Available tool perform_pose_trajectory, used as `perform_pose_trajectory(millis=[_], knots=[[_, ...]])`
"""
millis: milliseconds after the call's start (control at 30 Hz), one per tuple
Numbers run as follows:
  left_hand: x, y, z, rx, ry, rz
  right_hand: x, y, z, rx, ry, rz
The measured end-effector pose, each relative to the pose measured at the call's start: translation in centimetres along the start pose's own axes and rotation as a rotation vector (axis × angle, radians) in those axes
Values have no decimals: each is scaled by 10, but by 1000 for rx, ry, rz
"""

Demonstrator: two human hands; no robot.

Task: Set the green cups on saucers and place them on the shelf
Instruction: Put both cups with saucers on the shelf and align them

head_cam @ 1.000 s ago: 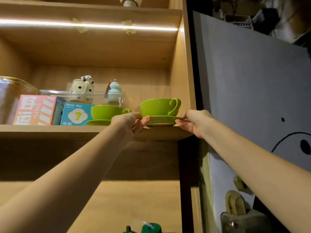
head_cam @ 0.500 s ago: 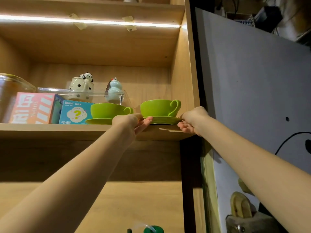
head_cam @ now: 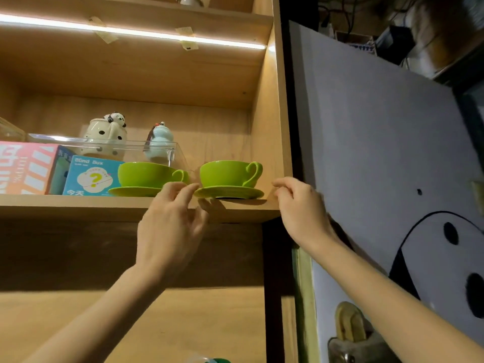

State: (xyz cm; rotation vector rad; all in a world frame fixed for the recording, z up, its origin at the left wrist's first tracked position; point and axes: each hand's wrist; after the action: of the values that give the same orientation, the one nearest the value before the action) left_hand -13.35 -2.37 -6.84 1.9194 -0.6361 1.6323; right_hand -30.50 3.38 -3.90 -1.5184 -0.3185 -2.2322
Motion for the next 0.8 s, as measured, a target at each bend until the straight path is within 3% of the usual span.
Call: perform_pose_trajectory(millis=[67, 200, 367, 801], knots=[[-9, 4, 10, 172, 186, 71, -18, 1, -6, -105, -138, 127], [-17, 10, 24, 309, 327, 201, -28, 11, -10, -269, -221, 211], [-19, 13, 23, 163, 235, 205, -24, 18, -13, -306, -226, 158], [-15, 20, 12, 185, 153, 253, -19, 31, -19, -407, -269, 96]])
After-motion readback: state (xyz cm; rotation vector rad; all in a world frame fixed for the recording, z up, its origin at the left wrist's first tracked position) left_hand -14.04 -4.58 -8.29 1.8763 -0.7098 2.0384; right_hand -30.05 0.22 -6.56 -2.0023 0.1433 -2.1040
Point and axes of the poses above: each hand's wrist, its own x-axis towards the middle knuckle, its own y-axis out of the palm, z = x × y, and after that the axes turned 9 degrees about -z, right-handed
